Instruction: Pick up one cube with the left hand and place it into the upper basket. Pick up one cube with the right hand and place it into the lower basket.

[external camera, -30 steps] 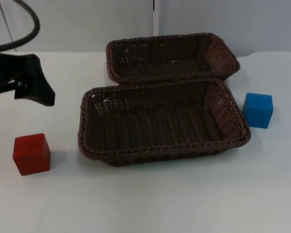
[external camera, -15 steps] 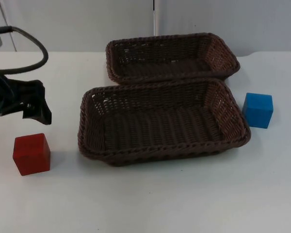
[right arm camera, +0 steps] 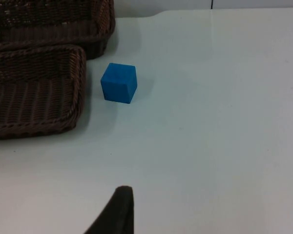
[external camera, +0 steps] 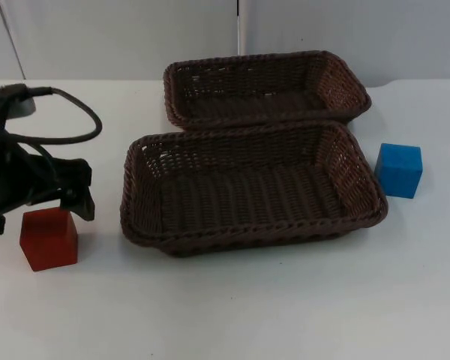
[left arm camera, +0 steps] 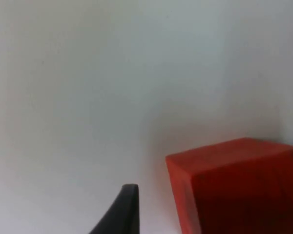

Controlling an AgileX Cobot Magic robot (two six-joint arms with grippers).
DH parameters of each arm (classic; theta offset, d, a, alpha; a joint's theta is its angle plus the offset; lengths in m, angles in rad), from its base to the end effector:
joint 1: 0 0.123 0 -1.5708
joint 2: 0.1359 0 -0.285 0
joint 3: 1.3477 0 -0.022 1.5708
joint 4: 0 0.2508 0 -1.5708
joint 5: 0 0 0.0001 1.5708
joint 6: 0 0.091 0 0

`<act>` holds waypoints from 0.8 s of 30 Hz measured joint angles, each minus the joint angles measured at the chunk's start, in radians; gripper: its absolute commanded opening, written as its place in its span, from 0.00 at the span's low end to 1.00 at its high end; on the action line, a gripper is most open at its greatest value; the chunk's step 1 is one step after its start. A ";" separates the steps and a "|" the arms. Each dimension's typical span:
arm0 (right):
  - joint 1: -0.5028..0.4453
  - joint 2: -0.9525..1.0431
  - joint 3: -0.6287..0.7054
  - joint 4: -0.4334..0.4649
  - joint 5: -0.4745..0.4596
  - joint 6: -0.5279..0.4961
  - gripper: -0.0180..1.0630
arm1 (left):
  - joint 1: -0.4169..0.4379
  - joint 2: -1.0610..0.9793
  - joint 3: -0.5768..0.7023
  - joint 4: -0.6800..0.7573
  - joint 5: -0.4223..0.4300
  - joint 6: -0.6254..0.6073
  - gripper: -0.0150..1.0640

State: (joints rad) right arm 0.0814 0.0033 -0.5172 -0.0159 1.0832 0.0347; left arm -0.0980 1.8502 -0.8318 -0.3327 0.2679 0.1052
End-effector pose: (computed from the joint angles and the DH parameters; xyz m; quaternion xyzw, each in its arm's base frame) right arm -0.0071 -0.0019 0.2803 -0.0195 0.8552 0.0221 0.5174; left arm 0.3141 -0.0388 0.1116 -0.0498 0.9793 -0.0719 0.1825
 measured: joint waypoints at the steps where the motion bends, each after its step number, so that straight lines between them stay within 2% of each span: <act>1: 0.000 0.000 0.000 0.000 0.000 0.000 0.99 | 0.000 0.017 -0.008 0.000 -0.002 0.000 0.99; 17: 0.000 0.000 0.000 0.000 0.000 0.002 0.99 | 0.000 0.136 -0.038 0.002 -0.070 0.000 0.97; 19: 0.000 0.000 0.000 0.000 0.000 0.002 0.99 | 0.000 0.142 -0.038 0.002 -0.076 0.000 0.89; 21: 0.000 0.000 0.000 0.000 0.000 0.002 0.99 | 0.000 0.142 -0.038 0.002 -0.076 0.000 0.74; 22: 0.000 0.000 0.000 0.000 0.000 0.002 0.99 | 0.000 0.142 -0.039 0.002 -0.074 0.000 0.74; 24: 0.000 0.000 0.000 0.000 0.000 0.002 0.99 | 0.000 0.142 -0.039 0.002 -0.065 0.000 0.58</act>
State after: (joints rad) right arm 0.0814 0.0033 -0.5172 -0.0159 1.0832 0.0369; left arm -0.0980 1.9922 -0.8708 -0.3303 0.2031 0.1052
